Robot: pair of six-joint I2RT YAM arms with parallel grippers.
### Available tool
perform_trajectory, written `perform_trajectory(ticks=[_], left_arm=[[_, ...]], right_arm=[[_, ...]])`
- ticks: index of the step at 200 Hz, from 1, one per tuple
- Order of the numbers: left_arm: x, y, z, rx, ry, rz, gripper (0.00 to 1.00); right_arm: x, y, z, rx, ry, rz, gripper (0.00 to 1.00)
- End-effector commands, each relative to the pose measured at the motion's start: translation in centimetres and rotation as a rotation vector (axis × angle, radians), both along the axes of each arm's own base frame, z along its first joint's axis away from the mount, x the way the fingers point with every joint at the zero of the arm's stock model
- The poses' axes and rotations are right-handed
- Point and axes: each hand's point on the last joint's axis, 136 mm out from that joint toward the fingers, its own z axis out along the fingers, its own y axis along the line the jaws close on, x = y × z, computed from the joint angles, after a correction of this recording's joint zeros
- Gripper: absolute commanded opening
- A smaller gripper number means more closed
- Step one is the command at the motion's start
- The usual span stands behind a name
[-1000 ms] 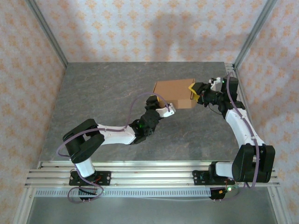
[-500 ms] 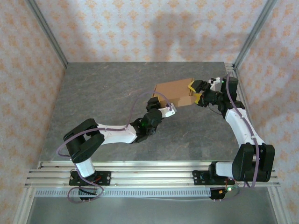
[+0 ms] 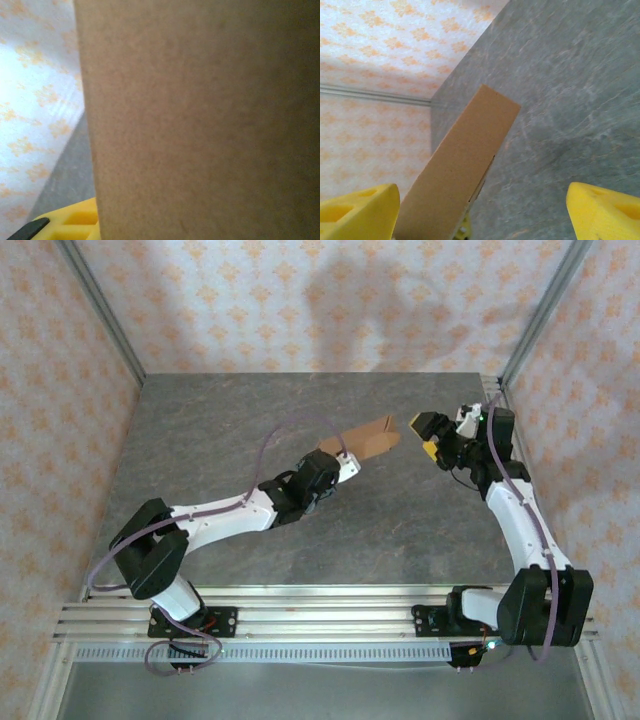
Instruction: Fold the paper box
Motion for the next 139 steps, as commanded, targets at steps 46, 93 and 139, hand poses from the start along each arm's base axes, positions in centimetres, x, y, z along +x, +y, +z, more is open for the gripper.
perform_trajectory(ticks=[46, 93, 139], left_arm=[[-3.4, 4.0, -1.7, 0.073, 0.345, 0.063, 0.37], [-5.9, 4.5, -1.8, 0.084, 0.507, 0.053, 0.37], [-8.0, 3.4, -1.7, 0.080, 0.656, -0.020, 0.37]], right_arm=[[-1.7, 0.0, 2.7, -0.287, -0.255, 0.151, 0.85], [-2.3, 0.1, 1.9, -0.390, -0.266, 0.205, 0.85], [-2.1, -0.4, -0.5, -0.459, -0.188, 0.227, 0.86]])
